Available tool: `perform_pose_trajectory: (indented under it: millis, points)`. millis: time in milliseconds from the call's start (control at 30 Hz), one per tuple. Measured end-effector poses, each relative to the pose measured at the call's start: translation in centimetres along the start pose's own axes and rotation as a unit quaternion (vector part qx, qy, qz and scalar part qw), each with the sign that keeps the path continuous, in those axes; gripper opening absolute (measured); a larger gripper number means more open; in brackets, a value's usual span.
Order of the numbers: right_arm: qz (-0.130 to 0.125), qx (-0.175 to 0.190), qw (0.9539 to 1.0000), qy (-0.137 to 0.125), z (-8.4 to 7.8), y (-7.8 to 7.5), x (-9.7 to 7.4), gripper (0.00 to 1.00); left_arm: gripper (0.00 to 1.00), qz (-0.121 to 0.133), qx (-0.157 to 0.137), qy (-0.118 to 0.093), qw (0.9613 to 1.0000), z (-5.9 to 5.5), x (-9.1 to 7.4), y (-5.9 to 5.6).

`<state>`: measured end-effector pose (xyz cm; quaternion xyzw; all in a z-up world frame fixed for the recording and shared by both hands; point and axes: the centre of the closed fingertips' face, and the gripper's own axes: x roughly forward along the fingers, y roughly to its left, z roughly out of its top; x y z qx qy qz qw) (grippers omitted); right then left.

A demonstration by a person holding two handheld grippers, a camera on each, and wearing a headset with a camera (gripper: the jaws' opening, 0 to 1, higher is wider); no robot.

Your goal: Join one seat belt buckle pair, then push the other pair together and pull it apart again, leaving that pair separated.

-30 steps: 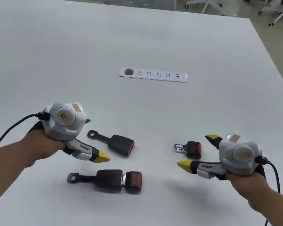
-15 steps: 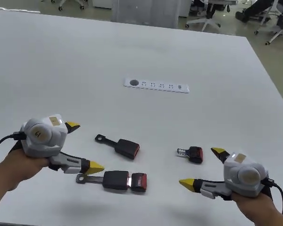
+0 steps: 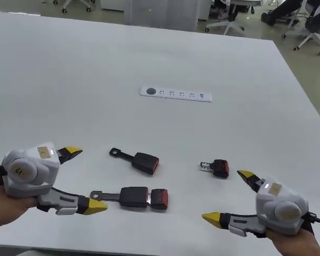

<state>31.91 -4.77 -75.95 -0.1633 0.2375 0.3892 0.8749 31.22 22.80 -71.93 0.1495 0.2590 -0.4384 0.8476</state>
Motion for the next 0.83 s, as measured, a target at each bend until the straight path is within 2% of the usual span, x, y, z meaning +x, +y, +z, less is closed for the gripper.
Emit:
perform_pose_trajectory:
  millis: [100, 167, 267, 567, 833]
  points:
    - [-0.004, 0.001, 1.0000, 0.000, -0.1, 0.3, -0.3, 0.96, 1.00, -0.001, -0.003, -0.008, 1.0000, 0.1, -0.3, -0.3]
    - [-0.010, 0.001, 0.9999, 0.001, -0.3, 0.2, -0.5, 0.96, 1.00, 0.007, 0.006, -0.012, 0.9999, 0.1, -0.6, -0.2]
    - [-0.014, 0.005, 0.9999, -0.003, -0.2, 0.3, -0.8, 0.96, 1.00, 0.009, -0.010, -0.022, 0.9997, 0.1, -0.8, -0.1]
    - [-0.028, 0.020, 0.9993, -0.015, -0.1, 0.8, -1.1, 0.99, 1.00, 0.014, -0.029, -0.035, 0.9989, 0.2, -1.2, 0.1]
    - [-0.028, 0.025, 0.9992, -0.016, 0.1, 1.1, -1.1, 1.00, 1.00, 0.017, -0.030, -0.041, 0.9986, 0.5, -1.5, 0.4]
